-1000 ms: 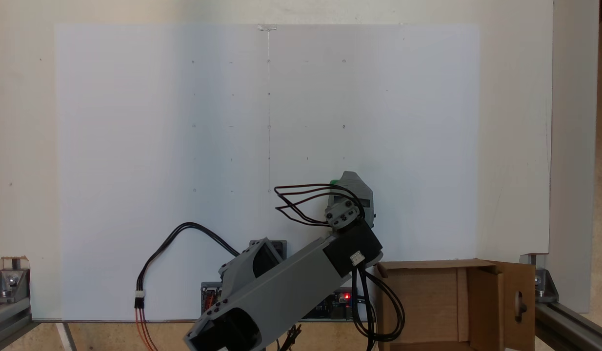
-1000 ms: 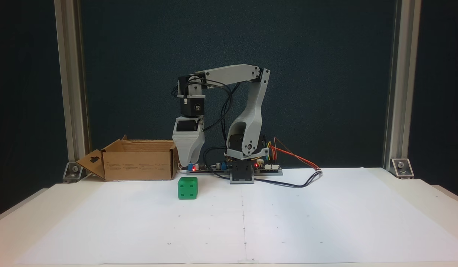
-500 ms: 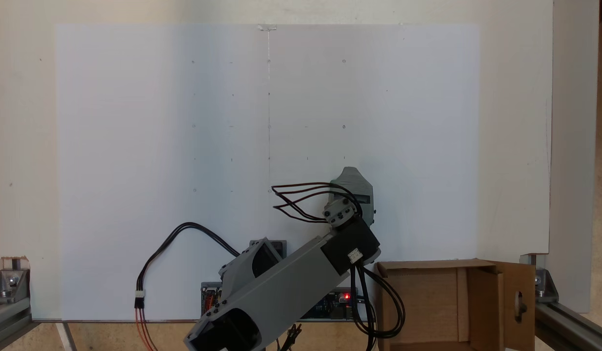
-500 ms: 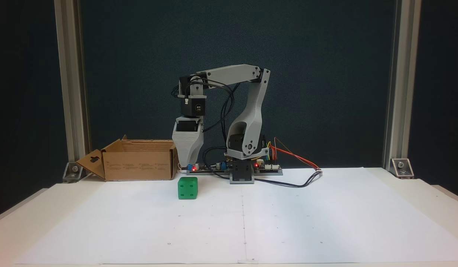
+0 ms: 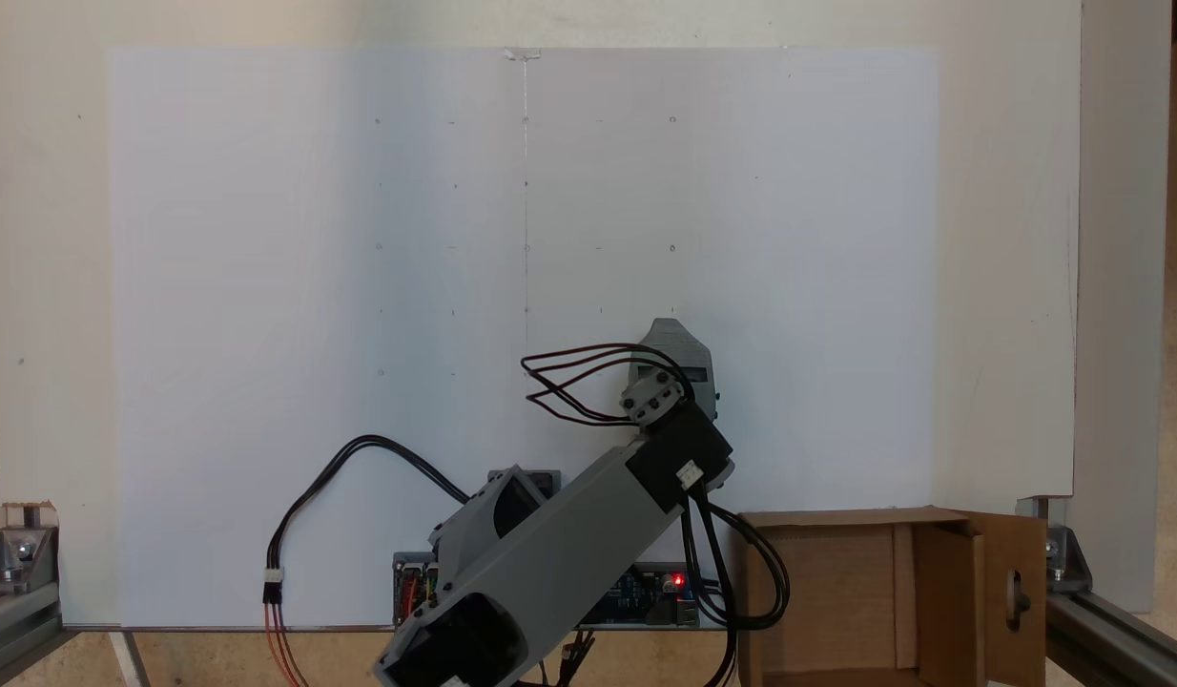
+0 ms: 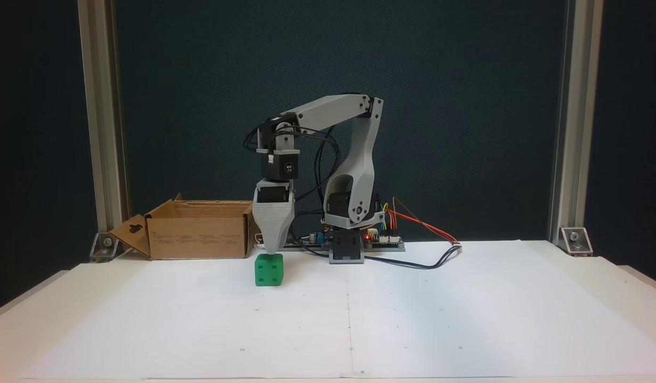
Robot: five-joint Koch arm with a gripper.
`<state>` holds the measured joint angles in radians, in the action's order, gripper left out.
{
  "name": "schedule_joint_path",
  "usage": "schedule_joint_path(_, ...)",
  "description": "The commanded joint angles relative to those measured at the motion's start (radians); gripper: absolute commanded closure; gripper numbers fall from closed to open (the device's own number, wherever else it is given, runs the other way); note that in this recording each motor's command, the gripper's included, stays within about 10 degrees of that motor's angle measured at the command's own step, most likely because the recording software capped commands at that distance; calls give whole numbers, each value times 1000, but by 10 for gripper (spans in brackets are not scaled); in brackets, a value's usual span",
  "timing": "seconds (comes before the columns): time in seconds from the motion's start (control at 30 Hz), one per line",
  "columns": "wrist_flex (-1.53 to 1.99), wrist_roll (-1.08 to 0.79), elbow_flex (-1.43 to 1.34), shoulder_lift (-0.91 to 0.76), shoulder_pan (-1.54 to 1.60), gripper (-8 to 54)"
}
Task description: Grasp a green dice and put it in the bin.
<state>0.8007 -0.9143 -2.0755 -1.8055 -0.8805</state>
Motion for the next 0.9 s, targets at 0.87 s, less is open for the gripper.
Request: schedule_joint_path(0.87, -152, -75, 3, 183, -71, 4)
